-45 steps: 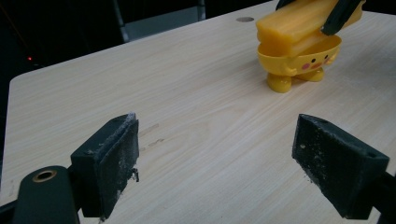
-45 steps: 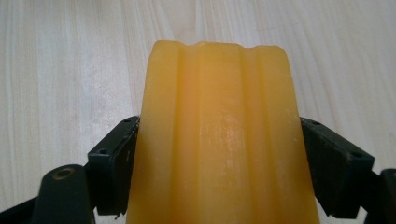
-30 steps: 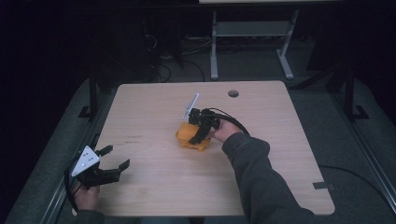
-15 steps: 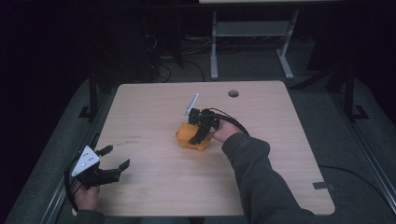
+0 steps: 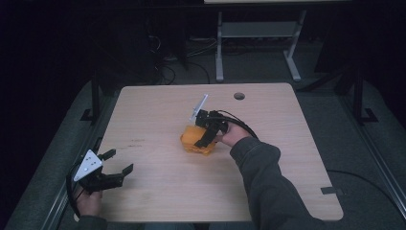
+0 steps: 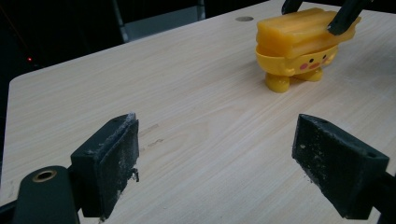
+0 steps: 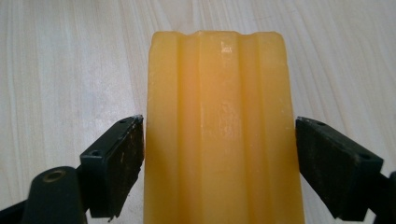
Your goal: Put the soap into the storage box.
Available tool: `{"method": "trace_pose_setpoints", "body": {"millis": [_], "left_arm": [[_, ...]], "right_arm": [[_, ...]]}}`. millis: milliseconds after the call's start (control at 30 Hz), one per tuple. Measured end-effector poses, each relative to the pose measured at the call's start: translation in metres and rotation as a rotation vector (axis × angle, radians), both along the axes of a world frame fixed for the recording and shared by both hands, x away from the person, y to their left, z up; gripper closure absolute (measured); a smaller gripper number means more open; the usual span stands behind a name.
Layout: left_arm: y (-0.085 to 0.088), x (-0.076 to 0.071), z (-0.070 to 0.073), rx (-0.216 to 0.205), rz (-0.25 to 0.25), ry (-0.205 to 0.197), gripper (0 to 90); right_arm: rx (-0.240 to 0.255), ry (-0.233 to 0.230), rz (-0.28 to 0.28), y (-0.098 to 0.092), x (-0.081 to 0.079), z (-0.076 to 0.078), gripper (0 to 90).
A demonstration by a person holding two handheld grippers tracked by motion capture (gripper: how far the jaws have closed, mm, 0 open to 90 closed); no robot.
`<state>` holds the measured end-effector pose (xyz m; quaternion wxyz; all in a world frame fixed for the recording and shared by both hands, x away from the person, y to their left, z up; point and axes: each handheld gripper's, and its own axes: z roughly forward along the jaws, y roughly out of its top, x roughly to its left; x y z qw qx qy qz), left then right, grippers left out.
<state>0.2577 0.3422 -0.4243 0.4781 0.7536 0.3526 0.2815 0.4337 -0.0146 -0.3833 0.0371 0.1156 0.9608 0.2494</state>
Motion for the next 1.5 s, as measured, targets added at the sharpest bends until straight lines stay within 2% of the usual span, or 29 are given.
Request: {"method": "trace_pose_setpoints", "body": {"millis": [100, 233, 300, 500, 800, 1300, 1433, 1500], "left_arm": [[0.000, 0.000, 0.000, -0.008, 0.001, 0.000, 13.9], [-0.001, 0.000, 0.000, -0.018, 0.005, 0.001, 13.9], [-0.001, 0.000, -0.001, -0.021, 0.007, 0.002, 13.9], [-0.001, 0.000, -0.001, -0.015, 0.005, 0.001, 13.9], [-0.001, 0.000, -0.001, -0.012, 0.009, 0.010, 13.9], [-0.001, 0.000, -0.002, -0.006, 0.011, 0.010, 13.9], [-0.001, 0.001, -0.003, -0.003, 0.012, 0.014, 13.9], [-0.001, 0.001, -0.003, -0.004, 0.012, 0.016, 13.9]], "right_arm": [[0.020, -0.012, -0.002, -0.005, -0.001, 0.004, 16.9], [0.021, -0.015, -0.014, -0.010, -0.003, 0.007, 17.1], [0.050, -0.025, -0.013, -0.015, -0.003, 0.011, 17.2], [0.058, -0.038, -0.035, -0.025, -0.007, 0.016, 17.2], [0.095, -0.070, -0.039, -0.038, -0.013, 0.024, 18.4], [0.103, -0.070, -0.095, -0.067, -0.024, 0.018, 19.1], [0.108, -0.055, -0.110, -0.073, -0.026, 0.016, 18.6], [0.108, -0.068, -0.113, -0.077, -0.027, 0.016, 18.8]]}}
